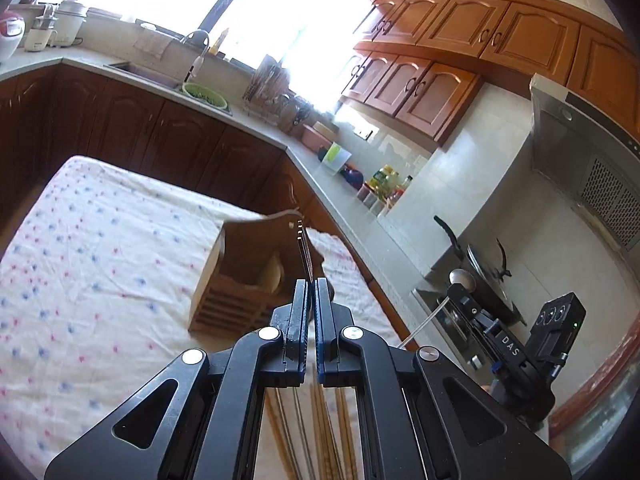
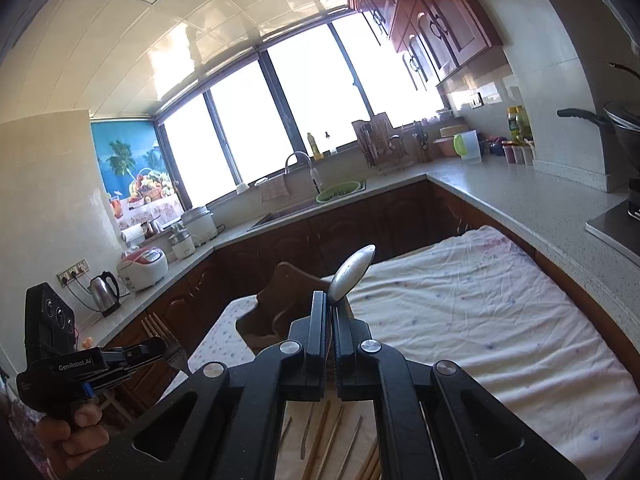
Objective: Organize utensils
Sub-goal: 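Carry fork and spoon into the wooden holder and open both tools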
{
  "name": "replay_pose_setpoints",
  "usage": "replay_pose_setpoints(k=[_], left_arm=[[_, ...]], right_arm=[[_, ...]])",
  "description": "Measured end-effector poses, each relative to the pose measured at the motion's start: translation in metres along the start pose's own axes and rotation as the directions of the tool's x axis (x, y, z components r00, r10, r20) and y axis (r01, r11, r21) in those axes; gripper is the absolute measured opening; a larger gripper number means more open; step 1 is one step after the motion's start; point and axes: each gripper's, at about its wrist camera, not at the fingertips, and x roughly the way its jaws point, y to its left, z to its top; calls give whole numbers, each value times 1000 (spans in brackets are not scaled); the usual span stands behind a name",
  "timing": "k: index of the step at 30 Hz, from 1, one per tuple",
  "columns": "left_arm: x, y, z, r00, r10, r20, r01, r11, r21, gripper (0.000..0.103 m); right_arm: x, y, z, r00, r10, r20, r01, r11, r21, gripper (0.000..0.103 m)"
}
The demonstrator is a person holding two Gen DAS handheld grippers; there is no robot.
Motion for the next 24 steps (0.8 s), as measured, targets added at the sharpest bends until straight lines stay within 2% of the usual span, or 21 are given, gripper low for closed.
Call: replay_pose_setpoints(k=[7, 10, 16, 19, 24], left_arm=[[29, 13, 60, 995, -8, 104, 9, 1000, -14, 2], [50, 24, 70, 992, 17, 123, -14, 1000, -23, 2], [92, 56, 55, 995, 55, 89, -50, 997, -52, 2], [106, 69, 42, 996, 73, 55, -69, 995, -65, 2], [118, 81, 24, 997, 74, 9, -73, 993, -88, 3]], right_arm=[[44, 18, 43, 988, -3, 154, 11, 999, -52, 3], [71, 24, 48, 987, -11, 162, 23, 997, -75, 3], [117, 31, 18, 993, -26, 116, 43, 989, -142, 3], [126, 33, 0, 995, -35, 94, 52, 981, -188, 3], [133, 25, -13, 999, -35, 37, 41, 978, -206, 3]])
